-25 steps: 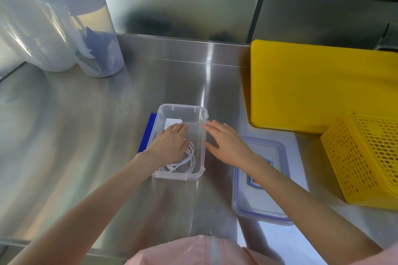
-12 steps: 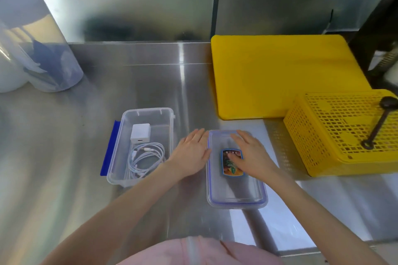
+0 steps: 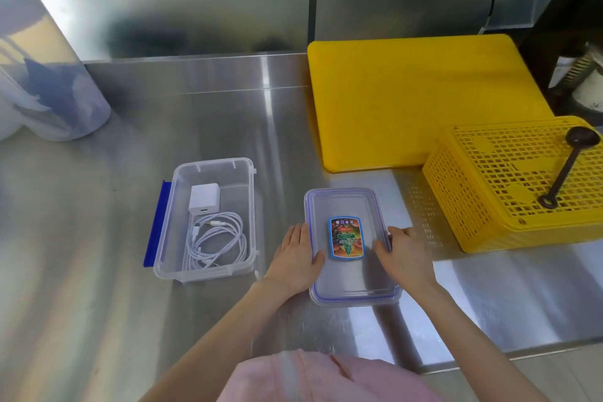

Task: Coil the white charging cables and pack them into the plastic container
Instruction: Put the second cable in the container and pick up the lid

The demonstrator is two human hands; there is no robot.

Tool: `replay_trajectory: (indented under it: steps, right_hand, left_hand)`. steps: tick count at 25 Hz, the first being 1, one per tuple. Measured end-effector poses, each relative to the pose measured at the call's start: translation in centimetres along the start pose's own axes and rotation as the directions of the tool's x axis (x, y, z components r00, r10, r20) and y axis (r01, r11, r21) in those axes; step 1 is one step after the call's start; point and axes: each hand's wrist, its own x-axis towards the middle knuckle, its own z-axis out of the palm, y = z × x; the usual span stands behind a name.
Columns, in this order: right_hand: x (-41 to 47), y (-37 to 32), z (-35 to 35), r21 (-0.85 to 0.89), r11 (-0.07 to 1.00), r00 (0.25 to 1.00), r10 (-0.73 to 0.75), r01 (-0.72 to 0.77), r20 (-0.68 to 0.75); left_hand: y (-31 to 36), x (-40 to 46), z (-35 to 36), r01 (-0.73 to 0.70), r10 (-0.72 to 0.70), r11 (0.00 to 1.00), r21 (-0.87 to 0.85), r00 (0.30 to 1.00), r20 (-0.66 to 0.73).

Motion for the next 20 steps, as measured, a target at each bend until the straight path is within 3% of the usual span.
replay_trajectory:
  steps: [5, 10, 13, 20]
  right_hand:
    - [-0.5, -0.9, 0.5, 0.181, 0.982, 0.999, 0.049, -0.046, -0.014]
    - [-1.1, -2.4, 0.0, 0.357, 0.934, 0.997, 0.016, 0.014, -0.081]
    - [-0.6, -3.6, -1.0, 0.42, 0.906, 0.992, -0.008, 0.062, -0.129]
    - [-0.1, -9.2, -1.0, 0.453, 0.874, 0.982, -0.134, 0.179, -0.13]
  left_hand:
    - [0.7, -0.7, -0.1, -0.017, 0.01, 0.982, -0.189, 0.999, -0.037]
    - [0.9, -1.5, -2.1, -0.08, 0.006, 0.934, -0.348, 0.978, -0.209]
    - [1.1, -2.2, -3.9, -0.186, 0.047, 0.911, -0.368, 0.933, -0.356]
    - [-1.7, -3.1, -7.9, -0.207, -0.077, 0.897, -0.39, 0.797, -0.6]
